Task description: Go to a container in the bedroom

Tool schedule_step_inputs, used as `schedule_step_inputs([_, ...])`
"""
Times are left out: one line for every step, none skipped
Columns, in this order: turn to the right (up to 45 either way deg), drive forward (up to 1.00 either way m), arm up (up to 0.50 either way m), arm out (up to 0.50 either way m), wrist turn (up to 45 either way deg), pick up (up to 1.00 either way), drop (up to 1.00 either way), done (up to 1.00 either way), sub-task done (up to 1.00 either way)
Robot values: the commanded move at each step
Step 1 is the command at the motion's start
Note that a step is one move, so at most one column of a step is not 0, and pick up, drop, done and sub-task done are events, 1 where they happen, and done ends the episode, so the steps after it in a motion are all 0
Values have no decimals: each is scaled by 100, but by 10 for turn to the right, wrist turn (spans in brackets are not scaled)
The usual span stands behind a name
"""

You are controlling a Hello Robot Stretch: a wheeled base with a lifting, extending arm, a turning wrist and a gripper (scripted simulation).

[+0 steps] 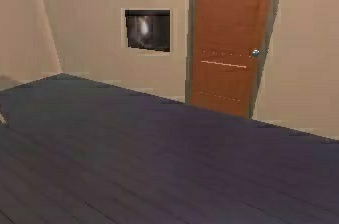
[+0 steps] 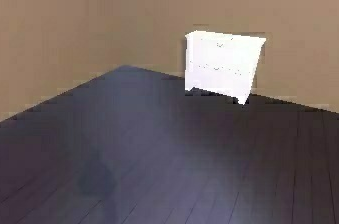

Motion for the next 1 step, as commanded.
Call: schedule_step_inputs([-450, 0, 0, 0, 0, 0, 0, 0, 0])
